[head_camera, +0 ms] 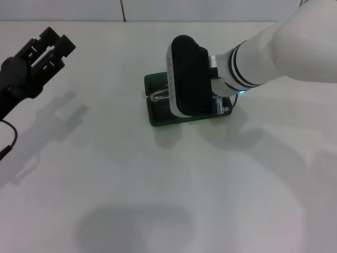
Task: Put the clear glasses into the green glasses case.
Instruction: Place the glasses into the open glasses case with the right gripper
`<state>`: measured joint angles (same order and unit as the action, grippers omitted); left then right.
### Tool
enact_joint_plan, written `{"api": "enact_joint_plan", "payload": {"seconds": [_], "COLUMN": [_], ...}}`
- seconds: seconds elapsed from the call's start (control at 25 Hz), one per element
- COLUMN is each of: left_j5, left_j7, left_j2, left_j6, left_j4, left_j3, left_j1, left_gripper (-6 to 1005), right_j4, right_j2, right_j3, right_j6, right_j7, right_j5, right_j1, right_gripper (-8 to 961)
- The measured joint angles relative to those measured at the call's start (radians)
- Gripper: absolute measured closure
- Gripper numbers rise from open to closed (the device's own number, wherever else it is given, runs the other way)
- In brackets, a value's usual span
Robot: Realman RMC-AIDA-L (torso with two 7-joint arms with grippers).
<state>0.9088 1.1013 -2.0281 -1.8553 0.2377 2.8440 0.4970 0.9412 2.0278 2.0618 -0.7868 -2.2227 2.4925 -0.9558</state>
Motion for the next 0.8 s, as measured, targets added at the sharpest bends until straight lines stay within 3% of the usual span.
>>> {"api": "enact_joint_plan", "payload": {"seconds": [0.48, 0.8], "left_j5": [-0.01, -0.027], "left_j7": [0.0, 0.0], "left_j2": [0.002, 0.004], "left_j6": [-0.001, -0.001], "left_j4": [0.0, 0.0], "left_j3": [0.0, 0.0], "left_j1": [-0.005, 0.001], "left_gripper": [301, 301], "right_j4": [0.011, 0.011], "right_j2": [0.0, 0.0], "right_j3": [-0.002, -0.008], "right_j6": [0.024, -0.03], "right_j7": [0.0, -0.053], "right_j5": [0.003, 0.029], "right_j1": [0.021, 0.007], "right_gripper": [825, 825]}}
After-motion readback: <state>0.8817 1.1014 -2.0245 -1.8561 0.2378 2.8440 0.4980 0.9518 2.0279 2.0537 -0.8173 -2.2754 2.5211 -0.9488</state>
